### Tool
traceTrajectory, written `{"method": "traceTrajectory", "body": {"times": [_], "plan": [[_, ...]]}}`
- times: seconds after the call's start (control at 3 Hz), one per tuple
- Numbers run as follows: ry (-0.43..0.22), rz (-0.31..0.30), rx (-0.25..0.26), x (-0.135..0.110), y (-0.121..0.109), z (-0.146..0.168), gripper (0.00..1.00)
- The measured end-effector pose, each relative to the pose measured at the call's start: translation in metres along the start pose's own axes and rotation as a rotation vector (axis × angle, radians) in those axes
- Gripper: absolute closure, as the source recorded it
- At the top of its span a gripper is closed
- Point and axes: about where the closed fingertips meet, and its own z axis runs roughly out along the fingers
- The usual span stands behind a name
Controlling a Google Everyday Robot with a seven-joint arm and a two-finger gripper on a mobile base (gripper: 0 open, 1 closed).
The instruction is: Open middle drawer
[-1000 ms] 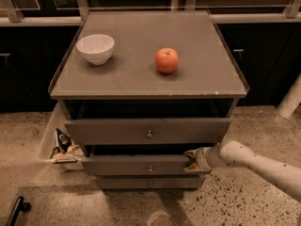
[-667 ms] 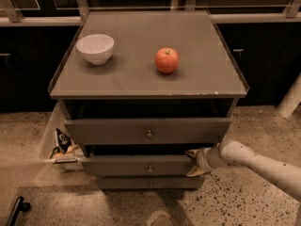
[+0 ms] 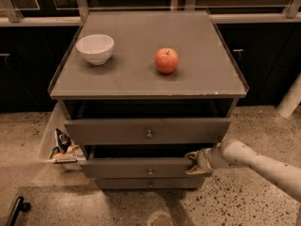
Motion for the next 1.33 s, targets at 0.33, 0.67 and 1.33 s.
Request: {"method": "traceTrajectory", "body": {"times": [0.33,0.67,1.33], "plan": [[-0.013,0.004,-0.017,-0.0033,0.0102,-0.0028,1.0],[-0.013,0.004,-0.017,-0.004,0.0101,-0.003,0.81],[-0.014,0.004,-0.018,-0.004,0.0101,-0.0029,0.35]]}}
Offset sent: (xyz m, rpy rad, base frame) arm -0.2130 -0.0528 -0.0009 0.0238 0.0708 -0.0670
